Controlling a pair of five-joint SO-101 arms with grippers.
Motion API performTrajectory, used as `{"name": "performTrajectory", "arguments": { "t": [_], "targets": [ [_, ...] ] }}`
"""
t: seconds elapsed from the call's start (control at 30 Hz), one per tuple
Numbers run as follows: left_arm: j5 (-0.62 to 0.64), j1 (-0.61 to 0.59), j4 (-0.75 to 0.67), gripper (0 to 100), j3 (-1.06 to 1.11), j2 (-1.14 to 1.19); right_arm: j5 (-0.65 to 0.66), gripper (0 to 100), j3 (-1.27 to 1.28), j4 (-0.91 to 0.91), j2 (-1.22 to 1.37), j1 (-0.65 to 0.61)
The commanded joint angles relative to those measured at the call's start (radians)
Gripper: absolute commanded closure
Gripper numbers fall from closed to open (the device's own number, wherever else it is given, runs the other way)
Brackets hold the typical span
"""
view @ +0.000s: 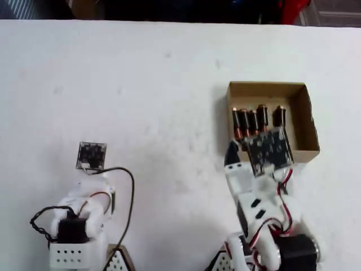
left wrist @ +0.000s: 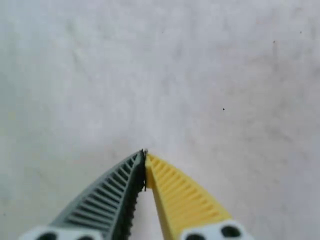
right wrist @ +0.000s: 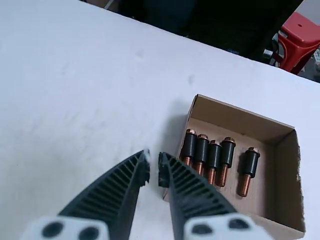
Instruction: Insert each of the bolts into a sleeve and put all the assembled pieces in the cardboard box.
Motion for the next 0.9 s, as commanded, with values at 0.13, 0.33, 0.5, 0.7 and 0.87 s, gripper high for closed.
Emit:
{"name": "performTrajectory", "arguments": {
  "t": [0.13,0.33,0.5,0.7,0.87],
  "targets": [
    [0.009,-0.007,0.009,98,-0.003,-0.008,-0.003,97.8,0.149,-0.074,-0.173,0.120],
    [0.009,-0.007,0.009,98,-0.003,-0.008,-0.003,98.1,0.242,-0.122,-0.225,0.170],
    [0.009,-0.007,0.009,98,-0.003,-0.008,-0.003,98.1,0.338,-0.173,-0.260,0.170],
    [0.009,-0.007,0.009,98,-0.003,-0.008,-0.003,98.1,0.442,-0.229,-0.328,0.170],
    [0.009,-0.007,0.009,98,-0.003,-0.008,-0.003,98.1,0.480,-0.232,-0.343,0.171]
  ]
}}
